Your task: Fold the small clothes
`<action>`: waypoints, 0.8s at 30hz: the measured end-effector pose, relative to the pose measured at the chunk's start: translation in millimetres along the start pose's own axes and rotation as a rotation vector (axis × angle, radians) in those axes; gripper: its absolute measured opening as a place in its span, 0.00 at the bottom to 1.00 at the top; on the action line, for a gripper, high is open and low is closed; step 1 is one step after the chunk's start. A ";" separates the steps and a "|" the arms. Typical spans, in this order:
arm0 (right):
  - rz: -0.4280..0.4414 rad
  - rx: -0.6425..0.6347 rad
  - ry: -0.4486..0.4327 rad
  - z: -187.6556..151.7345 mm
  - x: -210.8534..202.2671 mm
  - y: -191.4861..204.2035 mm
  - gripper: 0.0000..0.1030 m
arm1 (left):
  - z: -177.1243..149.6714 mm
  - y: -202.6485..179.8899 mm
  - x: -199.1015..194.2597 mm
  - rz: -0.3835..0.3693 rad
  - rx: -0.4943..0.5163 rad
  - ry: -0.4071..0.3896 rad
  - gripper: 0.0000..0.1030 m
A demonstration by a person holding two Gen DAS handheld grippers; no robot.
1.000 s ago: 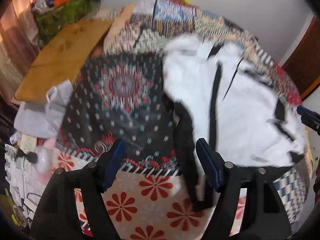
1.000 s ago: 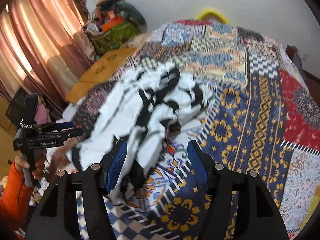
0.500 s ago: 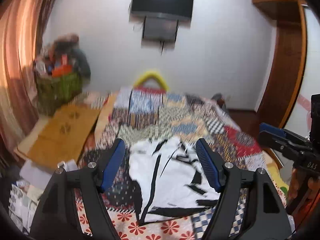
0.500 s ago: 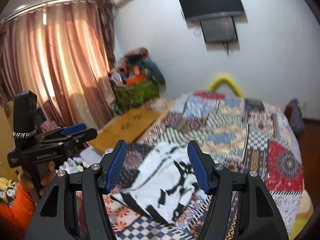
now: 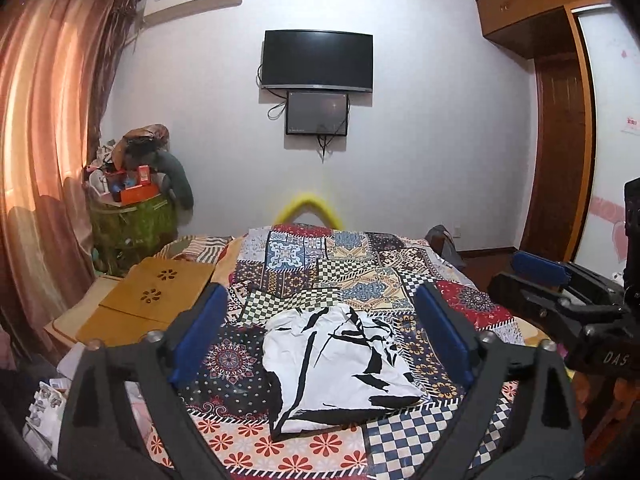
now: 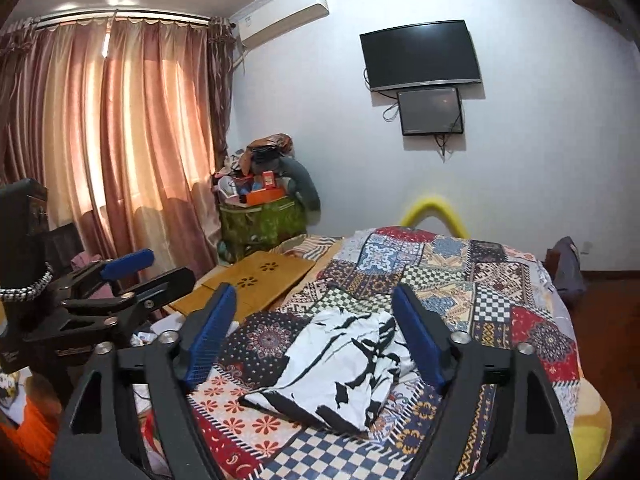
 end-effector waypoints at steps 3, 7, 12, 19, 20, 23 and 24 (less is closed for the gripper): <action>-0.033 0.007 -0.008 -2.1 -3.0 0.1 0.88 | -3.2 -0.1 -7.4 0.012 -0.017 -0.014 0.98; -0.053 0.014 -0.016 -4.0 -7.6 0.9 0.99 | -5.4 1.5 -10.5 0.015 -0.029 -0.021 1.00; -0.067 0.007 -0.017 -5.4 -10.1 2.9 0.99 | -6.4 3.8 -10.7 0.019 -0.032 -0.024 1.00; -0.068 0.005 -0.013 -5.8 -10.8 5.3 0.99 | -6.8 2.0 -10.3 0.023 -0.033 -0.027 1.00; -0.069 0.006 -0.013 -5.8 -10.3 5.6 0.99 | -7.0 2.6 -10.6 0.022 -0.033 -0.028 1.00; -0.071 0.008 -0.011 -6.4 -10.7 5.5 0.99 | -6.8 5.2 -11.5 0.023 -0.032 -0.035 1.00; -0.071 0.007 -0.009 -6.5 -9.9 5.4 0.99 | -6.8 5.6 -11.6 0.024 -0.032 -0.036 1.00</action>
Point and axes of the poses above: each gripper's, at about its wrist camera, not at the fingertips, and x roughly the way its jaws point, y to its left, z to its top, the point moved 2 cm from there along x, roughly the way its jaws point, and after that the axes turned 14 degrees about y, right-handed, at the moved point
